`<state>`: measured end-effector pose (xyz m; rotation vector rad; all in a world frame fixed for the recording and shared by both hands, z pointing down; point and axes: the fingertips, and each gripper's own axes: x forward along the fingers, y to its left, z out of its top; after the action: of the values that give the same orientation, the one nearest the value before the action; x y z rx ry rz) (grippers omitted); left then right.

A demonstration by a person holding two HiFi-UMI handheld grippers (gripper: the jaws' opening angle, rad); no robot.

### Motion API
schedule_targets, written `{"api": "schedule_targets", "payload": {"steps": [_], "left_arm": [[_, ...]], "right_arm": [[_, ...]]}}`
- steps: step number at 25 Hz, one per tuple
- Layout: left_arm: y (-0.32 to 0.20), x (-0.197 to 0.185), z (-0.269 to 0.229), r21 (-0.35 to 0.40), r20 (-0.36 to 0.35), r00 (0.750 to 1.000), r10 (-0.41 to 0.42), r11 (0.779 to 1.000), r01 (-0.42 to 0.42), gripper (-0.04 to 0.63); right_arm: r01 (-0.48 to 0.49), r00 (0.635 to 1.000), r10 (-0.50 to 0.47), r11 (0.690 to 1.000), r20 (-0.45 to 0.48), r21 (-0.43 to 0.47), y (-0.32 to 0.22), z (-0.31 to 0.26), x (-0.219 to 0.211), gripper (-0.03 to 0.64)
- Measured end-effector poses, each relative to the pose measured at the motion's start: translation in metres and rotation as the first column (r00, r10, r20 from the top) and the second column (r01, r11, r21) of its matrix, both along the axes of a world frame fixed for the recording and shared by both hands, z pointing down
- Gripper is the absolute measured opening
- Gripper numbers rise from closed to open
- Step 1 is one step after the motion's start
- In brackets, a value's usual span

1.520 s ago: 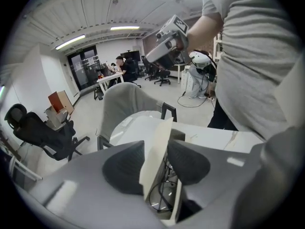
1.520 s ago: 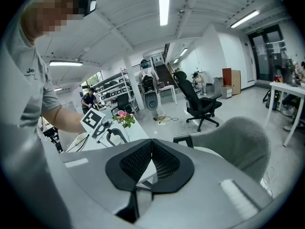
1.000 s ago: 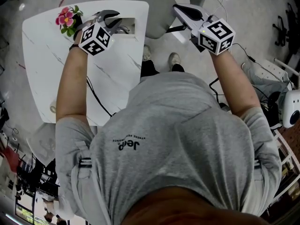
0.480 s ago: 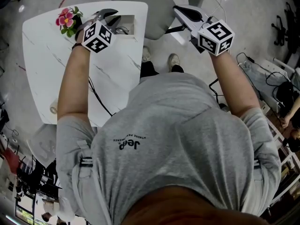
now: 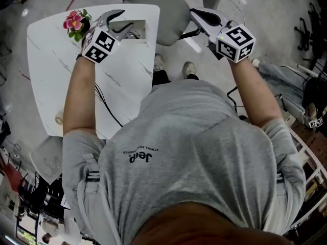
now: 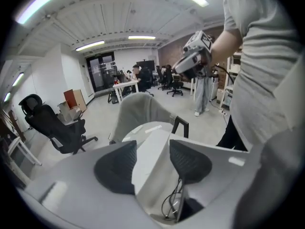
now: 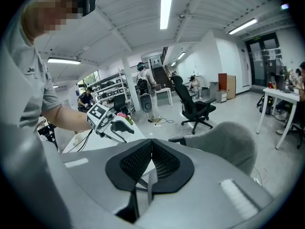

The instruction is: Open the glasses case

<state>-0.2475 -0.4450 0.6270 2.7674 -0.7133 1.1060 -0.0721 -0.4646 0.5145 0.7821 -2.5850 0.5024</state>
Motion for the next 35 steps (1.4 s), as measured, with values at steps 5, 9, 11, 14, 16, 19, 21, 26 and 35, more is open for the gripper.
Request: {"api": "schedule_targets", "payload": {"steps": [5, 9, 11, 14, 16, 19, 21, 26, 35], "left_arm": [[0.005, 0.025, -0.06, 0.037, -0.189, 0.982, -0.005, 0.999, 0.012, 0.233], [0.011, 0.047, -0.107, 0.05, -0.313, 0.95, -0.013, 0.998, 0.03, 0.233], [0.015, 0.059, -0.132, 0.056, -0.371, 0.929, -0.018, 0.998, 0.041, 0.233], [0.02, 0.075, -0.165, 0.068, -0.448, 0.894, -0.023, 0.996, 0.06, 0.228], [0.022, 0.088, -0.183, 0.08, -0.489, 0.872, -0.025, 0.994, 0.073, 0.209], [0.03, 0.116, -0.206, 0.091, -0.539, 0.842, -0.017, 0.993, 0.079, 0.191], [0.035, 0.14, -0.22, 0.112, -0.559, 0.829, 0.004, 0.991, 0.07, 0.182], [0.049, 0.204, -0.244, 0.124, -0.584, 0.812, 0.004, 0.989, 0.085, 0.163], [0.065, 0.298, -0.298, 0.082, -0.68, 0.731, -0.057, 0.985, 0.153, 0.112]], "right_arm": [[-0.012, 1.0, 0.011, 0.999, 0.018, 0.03, 0.001, -0.019, 0.007, 0.005], [-0.021, 0.999, 0.019, 0.998, 0.03, 0.063, 0.004, -0.04, 0.016, 0.005], [-0.028, 0.999, 0.025, 0.996, 0.039, 0.083, 0.006, -0.056, 0.023, 0.005], [-0.042, 0.998, 0.035, 0.992, 0.056, 0.119, 0.01, -0.08, 0.038, 0.005], [-0.055, 0.997, 0.045, 0.988, 0.069, 0.147, 0.012, -0.097, 0.052, 0.005], [-0.07, 0.994, 0.055, 0.981, 0.09, 0.179, 0.02, -0.118, 0.075, 0.005], [-0.076, 0.993, 0.055, 0.975, 0.107, 0.209, 0.025, -0.132, 0.094, 0.005], [-0.075, 0.991, 0.044, 0.964, 0.125, 0.257, 0.042, -0.159, 0.152, 0.005], [-0.148, 0.977, 0.094, 0.945, 0.193, 0.29, 0.074, -0.197, 0.269, 0.004]]}}
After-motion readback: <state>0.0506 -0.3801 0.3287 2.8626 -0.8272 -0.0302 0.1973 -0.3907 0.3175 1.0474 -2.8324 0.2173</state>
